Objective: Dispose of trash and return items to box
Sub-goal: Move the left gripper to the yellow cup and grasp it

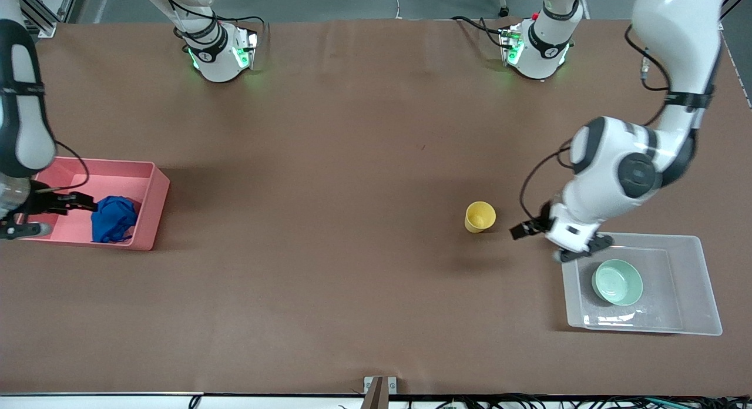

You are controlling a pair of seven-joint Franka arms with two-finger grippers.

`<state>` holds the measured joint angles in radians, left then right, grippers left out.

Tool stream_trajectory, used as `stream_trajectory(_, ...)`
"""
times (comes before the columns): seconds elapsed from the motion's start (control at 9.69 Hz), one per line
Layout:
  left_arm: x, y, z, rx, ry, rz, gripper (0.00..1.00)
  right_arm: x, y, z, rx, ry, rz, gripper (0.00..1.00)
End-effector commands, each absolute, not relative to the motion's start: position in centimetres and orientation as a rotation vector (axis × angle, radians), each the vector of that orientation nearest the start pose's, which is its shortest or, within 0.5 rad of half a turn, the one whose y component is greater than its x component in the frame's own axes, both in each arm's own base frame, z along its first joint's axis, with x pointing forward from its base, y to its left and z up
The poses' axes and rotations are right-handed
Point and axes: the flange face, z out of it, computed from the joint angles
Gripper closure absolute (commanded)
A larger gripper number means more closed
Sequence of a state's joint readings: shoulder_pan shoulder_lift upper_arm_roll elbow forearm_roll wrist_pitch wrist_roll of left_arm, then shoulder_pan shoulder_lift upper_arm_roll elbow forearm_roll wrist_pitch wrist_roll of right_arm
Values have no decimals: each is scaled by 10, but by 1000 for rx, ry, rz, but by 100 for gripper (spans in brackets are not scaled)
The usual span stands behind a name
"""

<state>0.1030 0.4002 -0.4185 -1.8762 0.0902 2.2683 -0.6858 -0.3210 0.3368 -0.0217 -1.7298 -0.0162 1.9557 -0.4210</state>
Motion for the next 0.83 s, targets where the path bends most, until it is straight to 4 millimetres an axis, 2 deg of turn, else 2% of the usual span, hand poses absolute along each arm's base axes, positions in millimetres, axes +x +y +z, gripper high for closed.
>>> stream_trajectory(0.0, 567, -204, 281, -3150, -643, 31, 18, 618, -186, 445, -3144, -101, 138, 3)
stream_trajectory(0.21, 548, -219, 256, -3158, -651, 15, 32, 620, -149, 489, -3160, -68, 104, 3)
stream_trajectory(0.31, 543, -220, 245, -3153, -644, 40, 45, 616, -128, 509, -3167, -55, 84, 3)
stream_trajectory(0.52, 541, -220, 232, -3149, -648, 78, 64, 599, -96, 542, -3166, -41, 105, 3)
stream_trajectory(0.72, 544, -216, 226, -3142, -645, 82, 95, 579, -77, 567, -3160, -42, 152, 3)
